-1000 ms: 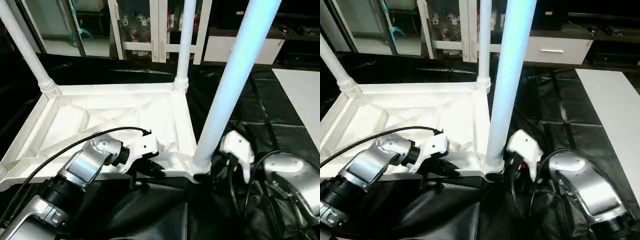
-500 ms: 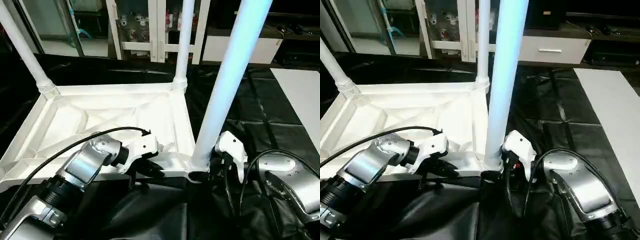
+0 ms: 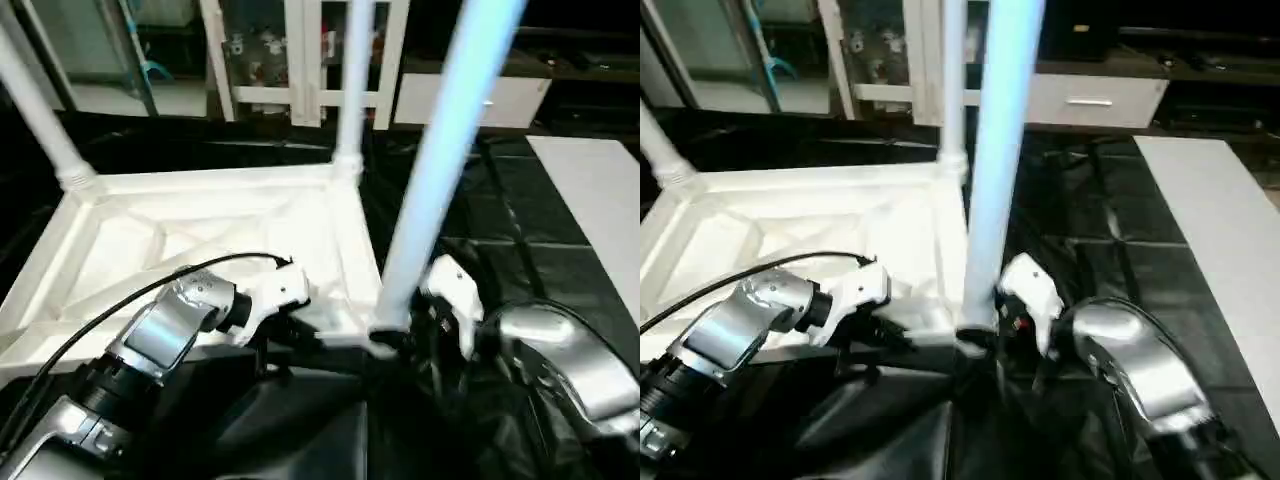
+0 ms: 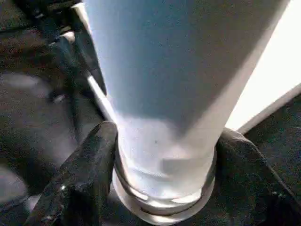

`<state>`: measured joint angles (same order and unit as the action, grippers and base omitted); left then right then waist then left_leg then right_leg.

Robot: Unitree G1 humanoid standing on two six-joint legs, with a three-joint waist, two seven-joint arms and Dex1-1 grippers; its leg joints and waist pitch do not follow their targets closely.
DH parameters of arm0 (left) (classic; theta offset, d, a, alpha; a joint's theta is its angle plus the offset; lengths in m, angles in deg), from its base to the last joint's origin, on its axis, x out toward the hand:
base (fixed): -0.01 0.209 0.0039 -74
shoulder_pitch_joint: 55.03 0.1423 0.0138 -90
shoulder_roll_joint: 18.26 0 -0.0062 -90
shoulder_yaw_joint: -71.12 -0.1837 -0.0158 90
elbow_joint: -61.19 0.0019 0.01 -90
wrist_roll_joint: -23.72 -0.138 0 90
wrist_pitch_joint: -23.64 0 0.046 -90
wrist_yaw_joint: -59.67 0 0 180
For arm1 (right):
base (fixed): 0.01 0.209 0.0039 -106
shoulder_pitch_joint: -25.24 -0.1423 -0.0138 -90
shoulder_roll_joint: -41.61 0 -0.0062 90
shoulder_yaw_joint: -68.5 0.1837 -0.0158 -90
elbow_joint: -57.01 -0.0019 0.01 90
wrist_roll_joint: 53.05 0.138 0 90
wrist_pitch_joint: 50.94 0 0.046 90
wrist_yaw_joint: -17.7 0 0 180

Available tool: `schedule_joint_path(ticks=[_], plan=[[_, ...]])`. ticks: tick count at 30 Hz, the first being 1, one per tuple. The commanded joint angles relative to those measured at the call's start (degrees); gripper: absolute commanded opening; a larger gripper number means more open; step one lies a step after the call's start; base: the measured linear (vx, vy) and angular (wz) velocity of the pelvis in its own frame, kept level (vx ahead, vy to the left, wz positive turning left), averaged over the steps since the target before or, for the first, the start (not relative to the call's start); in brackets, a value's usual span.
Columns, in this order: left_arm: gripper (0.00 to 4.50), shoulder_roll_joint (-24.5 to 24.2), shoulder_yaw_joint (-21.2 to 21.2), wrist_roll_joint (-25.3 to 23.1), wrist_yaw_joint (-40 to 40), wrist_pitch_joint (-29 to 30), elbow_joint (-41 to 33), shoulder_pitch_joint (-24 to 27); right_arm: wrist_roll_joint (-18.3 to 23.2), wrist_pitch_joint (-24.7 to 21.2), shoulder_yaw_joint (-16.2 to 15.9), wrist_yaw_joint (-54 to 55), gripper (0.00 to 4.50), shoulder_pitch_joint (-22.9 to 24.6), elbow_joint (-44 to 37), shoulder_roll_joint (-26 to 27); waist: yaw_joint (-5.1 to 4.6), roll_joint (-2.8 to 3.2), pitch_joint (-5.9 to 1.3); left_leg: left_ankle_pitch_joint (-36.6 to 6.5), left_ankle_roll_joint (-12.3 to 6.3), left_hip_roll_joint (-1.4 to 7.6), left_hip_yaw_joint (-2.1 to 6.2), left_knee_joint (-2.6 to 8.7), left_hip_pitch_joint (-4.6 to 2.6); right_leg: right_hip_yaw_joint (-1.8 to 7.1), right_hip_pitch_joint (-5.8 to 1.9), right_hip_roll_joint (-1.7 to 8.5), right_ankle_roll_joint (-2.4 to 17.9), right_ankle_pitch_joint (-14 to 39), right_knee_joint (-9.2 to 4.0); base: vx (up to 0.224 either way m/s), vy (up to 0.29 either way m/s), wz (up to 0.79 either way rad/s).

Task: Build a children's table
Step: Rotate leg to tighten

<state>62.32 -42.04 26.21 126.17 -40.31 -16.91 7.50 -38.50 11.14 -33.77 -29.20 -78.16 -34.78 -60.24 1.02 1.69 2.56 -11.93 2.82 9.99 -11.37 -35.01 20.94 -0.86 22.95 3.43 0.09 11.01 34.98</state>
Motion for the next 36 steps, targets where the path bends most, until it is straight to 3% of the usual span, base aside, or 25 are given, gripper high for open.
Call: schedule_joint_path(ticks=[1, 3, 4, 5, 6, 7, 8, 11, 13, 17, 18, 20, 26, 27, 28, 29, 30, 33, 36], plan=[[0.00, 3.6, 0.6, 2.4, -1.6, 0.6, -0.4, -0.4, -1.4, 0.2, 1.8, 6.4, 2.71, -1.7, 2.5, 2.6, -0.07, -0.52, -2.92, -11.6, -0.92, 2.66, 1.68, 4.41, -0.47, 1.87, -2.47, 3.92, 13.3, 14.7, -4.58, 0.000, 0.000, 0.00], [0.00, 6.0, 1.9, 2.2, -5.2, 0.9, 1.9, -0.9, -1.3, -0.3, 2.8, 9.9, 2.70, -2.2, 4.1, 5.7, -0.52, -0.60, -3.14, -10.5, -1.15, 2.62, 1.67, 4.32, -0.39, 1.94, -2.45, 3.75, 13.2, 12.3, -4.44, 0.000, 0.000, 0.00], [0.00, 9.5, 3.5, 1.4, -10.9, 1.3, 5.7, -2.2, -2.6, 0.1, 3.2, 15.1, 2.70, -3.1, 6.9, 10.2, -0.60, -0.48, -3.18, -10.1, -1.16, 2.62, 1.58, 4.18, -0.49, 1.98, -2.27, 3.73, 13.5, 11.5, -4.39, 0.000, 0.000, 0.00], [0.00, 9.6, 3.5, 1.3, -11.0, 1.3, 5.8, -2.2, -2.6, 0.1, 3.2, 15.2, 2.70, -3.1, 7.0, 10.3, -0.79, -0.31, -3.25, -9.8, -1.12, 2.49, 1.55, 4.08, -0.37, 1.97, -2.24, 3.70, 14.1, 10.6, -4.32, 0.000, 0.000, 0.00], [0.00, 9.6, 3.5, 1.3, -11.0, 1.3, 5.8, -2.2, -2.6, 0.1, 3.2, 15.2, 2.70, -3.1, 7.0, 10.3, -0.69, -0.57, -3.44, -9.1, -1.11, 2.43, 1.69, 4.12, -0.29, 1.88, -2.64, 3.69, 14.1, 9.7, -4.24, 0.000, 0.000, 0.00], [0.00, 12.0, 4.3, 0.4, -15.5, 1.4, 8.8, -3.5, -4.3, 0.8, 2.6, 19.5, 2.70, -4.3, 10.1, 13.6, -0.76, -0.53, -3.33, -8.5, -1.55, 2.40, 1.60, 4.12, -0.23, 1.92, -2.55, 3.64, 14.0, 8.6, -4.20, 0.000, 0.000, 0.00], [0.00, 15.1, 5.5, -0.7, -21.5, 1.8, 12.6, -5.5, -6.6, 1.6, 1.7, 25.0, 2.70, -6.4, 14.9, 17.4, -0.99, -0.43, -3.26, -9.2, -1.47, 2.28, 1.51, 4.04, -0.31, 1.91, -2.36, 3.65, 14.2, 9.3, -4.44, 0.000, 0.000, 0.00], [0.00, 17.7, 6.6, -1.9, -27.5, 1.4, 16.5, -7.6, -8.3, 2.0, 2.0, 31.7, 2.69, -9.2, 21.1, 21.2, -1.06, -0.45, -3.11, -11.5, -0.57, 2.15, 1.57, 4.06, -0.60, 1.95, -2.17, 3.79, 13.2, 15.0, -4.99, 0.000, 0.000, 0.00], [0.00, 18.4, 7.0, -2.3, -29.5, 1.2, 17.7, -8.2, -8.5, 2.0, 2.4, 33.7, 2.69, -10.2, 23.2, 22.4, -0.83, -0.34, -3.28, -10.8, -0.64, 2.32, 1.71, 4.19, -0.48, 1.98, -2.36, 3.80, 12.3, 14.5, -4.89, 0.000, 0.000, 0.00], [0.00, 22.2, 9.3, -4.2, -38.6, -0.9, 24.0, -11.4, -9.5, 4.7, 6.9, 44.5, 2.69, -16.2, 34.5, 28.7, -1.09, -0.28, -3.36, -10.9, -0.67, 2.10, 1.58, 4.15, -0.55, 1.97, -2.11, 3.77, 12.8, 13.1, -4.92, 0.000, 0.000, 0.00], [0.00, 22.9, 9.4, -4.4, -39.7, -1.3, 25.0, -12.0, -9.6, 5.9, 7.8, 46.8, 2.69, -17.5, 36.8, 30.0, -1.09, -0.70, -3.36, -11.0, -0.63, 2.12, 1.61, 4.20, -0.54, 1.90, -2.23, 3.78, 12.7, 13.4, -4.98, 0.000, 0.000, 0.00], [0.00, 23.9, 9.6, -4.5, -40.7, -2.0, 26.3, -12.7, -9.8, 8.6, 9.0, 48.5, 2.69, -19.4, 39.7, 31.7, -0.87, -0.78, -3.39, -10.9, -1.04, 2.19, 1.61, 4.27, -0.50, 1.90, -2.30, 3.86, 12.2, 13.1, -4.84, 0.000, 0.000, 0.00], [0.00, 22.9, 8.9, -4.8, -38.5, -2.6, 25.6, -12.1, -9.2, 13.4, 8.8, 44.2, 2.69, -19.8, 37.9, 31.9, -0.67, -0.79, -3.37, -10.4, -2.41, 2.26, 1.57, 4.32, -0.26, 1.86, -2.41, 3.94, 12.0, 11.7, -4.74, 0.000, 0.000, 0.00], [0.00, 22.5, 8.7, -4.7, -37.8, -2.7, 25.4, -11.9, -9.0, 13.7, 8.9, 43.3, 3.25, -19.4, 36.9, 31.5, -0.60, -0.64, -3.42, -10.3, -2.45, 2.27, 1.57, 4.28, -0.29, 1.88, -2.40, 3.97, 12.0, 11.6, -4.72, 0.000, 0.000, 0.00], [0.00, 22.1, 8.5, -4.8, -36.8, -3.2, 25.4, -11.7, -9.0, 14.4, 9.2, 42.7, 3.39, -19.0, 35.9, 31.1, -0.70, -0.75, -3.39, -10.3, -2.59, 2.29, 1.56, 4.32, -0.21, 1.86, -2.41, 3.91, 12.1, 11.6, -4.70, 0.000, 0.000, 0.00], [0.00, 21.7, 8.4, -4.8, -35.9, -3.2, 25.2, -11.5, -8.6, 14.4, 9.4, 41.5, 3.41, -18.5, 34.7, 30.7, -0.62, -0.70, -3.39, -10.4, -2.69, 2.30, 1.59, 4.36, -0.25, 1.84, -2.40, 3.95, 12.1, 11.8, -4.76, 0.000, 0.000, 0.00], [0.00, 21.5, 8.3, -4.8, -35.5, -3.2, 25.0, -11.3, -8.4, 14.3, 9.5, 40.7, 3.48, -18.1, 33.9, 30.4, -0.74, -0.77, -3.31, -10.6, -3.00, 2.26, 1.70, 4.46, 0.17, 1.85, -2.74, 3.99, 11.8, 11.7, -4.69, 0.000, 0.000, 0.00], [0.00, 20.3, 7.5, -4.7, -32.9, -3.0, 23.5, -10.5, -8.2, 13.1, 8.8, 38.1, 3.73, -16.4, 30.1, 28.2, -1.09, -0.61, -3.29, -11.1, -2.71, 2.36, 1.85, 4.60, 0.07, 1.70, -2.65, 3.97, 11.7, 13.0, -4.91, 0.000, 0.000, 0.00], [0.00, 19.4, 6.9, -4.6, -30.8, -3.5, 22.6, -10.0, -7.8, 11.6, 8.4, 36.2, 4.02, -15.3, 27.5, 26.4, -1.13, -0.69, -3.47, -9.3, -3.47, 2.48, 1.70, 4.40, 0.06, 1.84, -2.72, 3.90, 12.9, 8.8, -4.50, 0.000, 0.000, 0.00]])
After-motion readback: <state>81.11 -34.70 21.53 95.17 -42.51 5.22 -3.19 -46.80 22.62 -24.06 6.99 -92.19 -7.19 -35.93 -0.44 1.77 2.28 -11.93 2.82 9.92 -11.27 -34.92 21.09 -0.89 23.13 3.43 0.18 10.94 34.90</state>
